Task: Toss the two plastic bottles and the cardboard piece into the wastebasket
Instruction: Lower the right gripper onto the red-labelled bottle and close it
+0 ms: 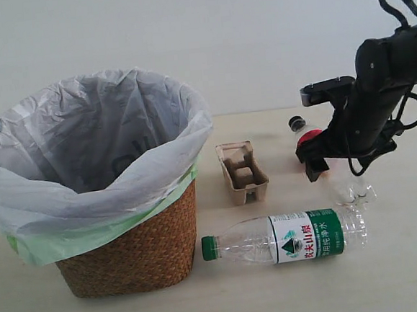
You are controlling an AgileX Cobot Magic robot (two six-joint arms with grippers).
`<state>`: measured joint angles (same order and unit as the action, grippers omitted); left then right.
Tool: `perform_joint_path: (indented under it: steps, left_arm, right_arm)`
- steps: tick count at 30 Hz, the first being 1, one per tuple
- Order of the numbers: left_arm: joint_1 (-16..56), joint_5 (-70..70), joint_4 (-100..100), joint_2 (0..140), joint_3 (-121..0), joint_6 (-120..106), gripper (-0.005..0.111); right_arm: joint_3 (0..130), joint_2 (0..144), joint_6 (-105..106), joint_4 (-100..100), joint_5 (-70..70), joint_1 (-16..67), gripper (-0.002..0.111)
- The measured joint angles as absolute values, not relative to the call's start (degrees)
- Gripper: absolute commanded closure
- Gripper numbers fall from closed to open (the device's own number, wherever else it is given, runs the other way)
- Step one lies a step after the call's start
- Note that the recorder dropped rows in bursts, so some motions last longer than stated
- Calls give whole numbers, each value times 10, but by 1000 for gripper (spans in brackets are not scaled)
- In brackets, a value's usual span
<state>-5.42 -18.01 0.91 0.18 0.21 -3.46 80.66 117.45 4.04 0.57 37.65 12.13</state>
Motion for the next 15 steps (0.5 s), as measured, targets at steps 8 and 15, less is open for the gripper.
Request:
perform_joint_path:
  steps: [8,15]
  left_arm:
    - [-54,-180,9,2,2,-35,-1]
    - [-54,-180,9,2,2,-35,-1]
  right_arm:
    - [810,1215,43,6,356,121,67]
    - [810,1180,44,6,360,121,108]
